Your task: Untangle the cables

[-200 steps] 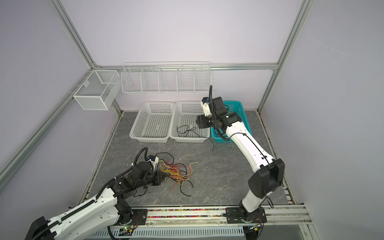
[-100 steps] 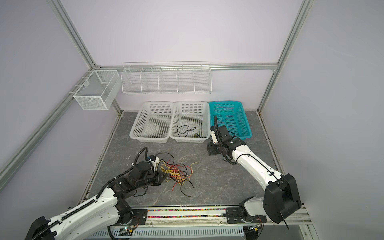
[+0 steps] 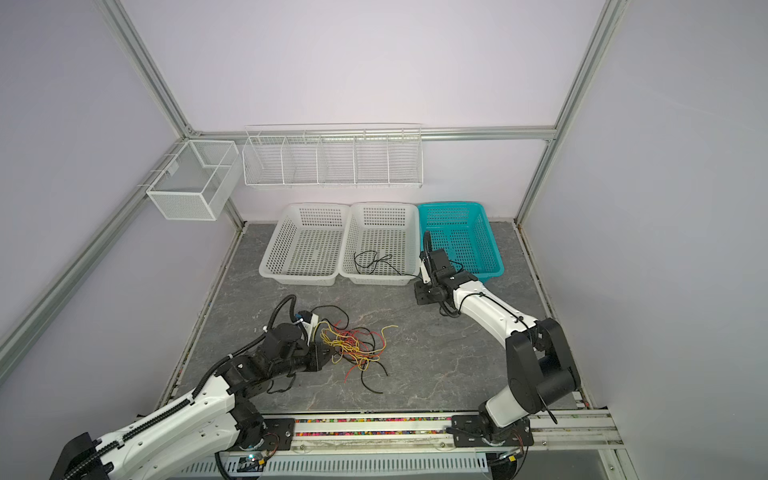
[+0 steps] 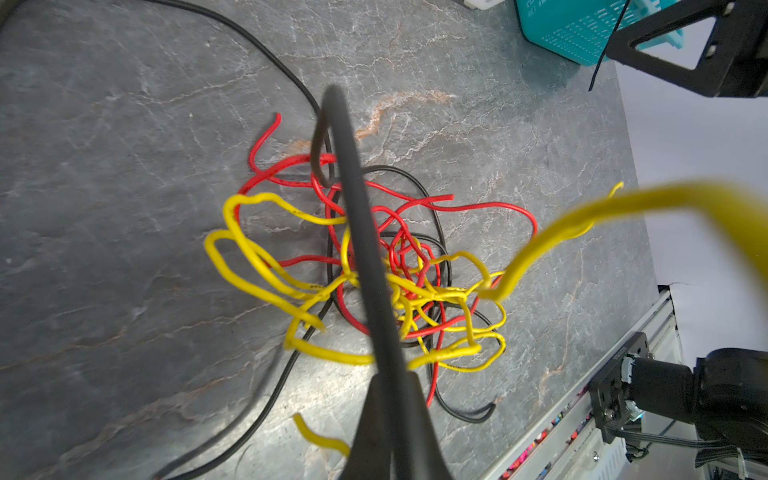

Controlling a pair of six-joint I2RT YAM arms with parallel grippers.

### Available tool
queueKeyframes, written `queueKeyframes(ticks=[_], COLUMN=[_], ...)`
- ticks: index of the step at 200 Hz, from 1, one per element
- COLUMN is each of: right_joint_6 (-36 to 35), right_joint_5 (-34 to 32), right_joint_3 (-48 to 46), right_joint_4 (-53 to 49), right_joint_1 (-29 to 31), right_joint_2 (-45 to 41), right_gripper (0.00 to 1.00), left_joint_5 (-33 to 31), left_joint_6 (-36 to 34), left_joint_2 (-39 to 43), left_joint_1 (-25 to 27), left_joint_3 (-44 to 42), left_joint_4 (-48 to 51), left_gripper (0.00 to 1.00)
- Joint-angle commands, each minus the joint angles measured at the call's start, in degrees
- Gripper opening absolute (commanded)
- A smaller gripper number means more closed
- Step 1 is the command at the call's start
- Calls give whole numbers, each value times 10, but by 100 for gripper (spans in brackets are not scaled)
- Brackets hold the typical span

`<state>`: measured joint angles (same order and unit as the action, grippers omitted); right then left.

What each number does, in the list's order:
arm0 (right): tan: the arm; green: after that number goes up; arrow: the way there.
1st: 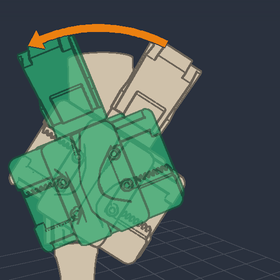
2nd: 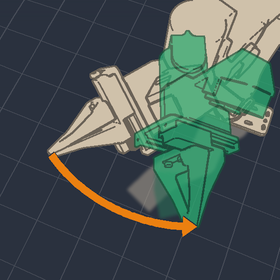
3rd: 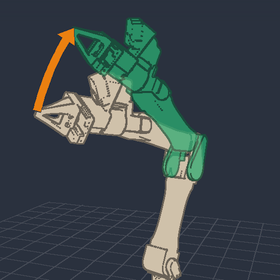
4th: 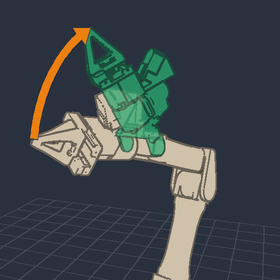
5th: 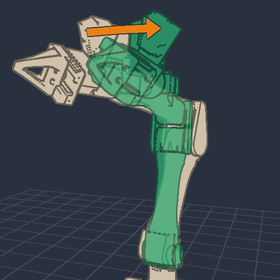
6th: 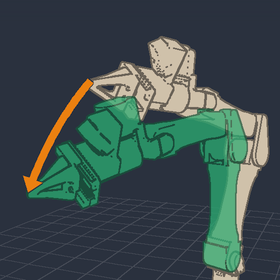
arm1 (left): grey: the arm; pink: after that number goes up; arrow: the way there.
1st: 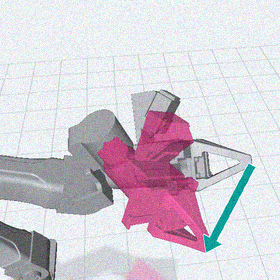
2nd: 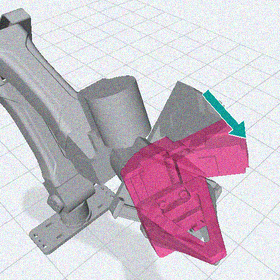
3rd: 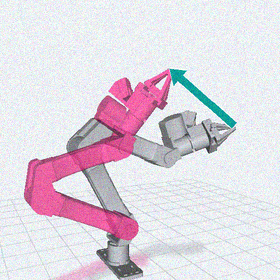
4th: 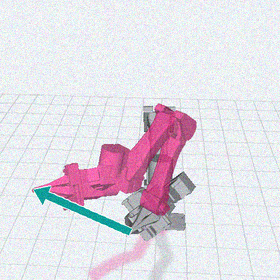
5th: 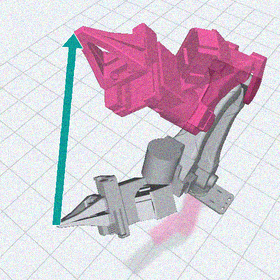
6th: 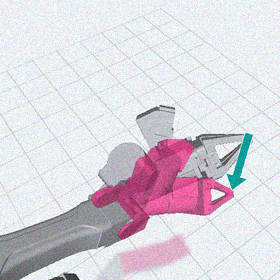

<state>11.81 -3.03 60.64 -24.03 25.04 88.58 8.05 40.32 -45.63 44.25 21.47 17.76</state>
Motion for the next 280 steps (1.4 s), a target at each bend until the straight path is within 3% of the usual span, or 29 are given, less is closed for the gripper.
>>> queueKeyframes(ticks=[1,55,90,105,140,164,237,280], right_joint_6=[1,9,13,19,14,15,-8,-33], right_joint_5=[-7,-1,5,13,5,25,79,48], right_joint_3=[-4,-14,-15,-15,30,93,405,533], right_joint_4=[24,38,38,34,1,-16,-110,-195], right_joint_1=[-7,-16,-16,-13,27,39,40,57], right_joint_2=[14,35,17,-3,-57,-44,224,287], right_gripper=[43,35,11,7,7,7,12,30], left_joint_5=[8,8,8,8,10,13,20,24], left_joint_6=[2,0,0,0,1,1,2,4], left_joint_2=[2,1,3,2,-7,-20,-27,-27], left_joint_1=[-1,-1,-1,-1,-1,-1,-1,-1], left_joint_3=[1,2,1,1,-3,2,5,1], left_joint_4=[-8,-11,-9,-10,-24,-31,-38,-39], left_gripper=[0,0,0,0,0,0,0,0])
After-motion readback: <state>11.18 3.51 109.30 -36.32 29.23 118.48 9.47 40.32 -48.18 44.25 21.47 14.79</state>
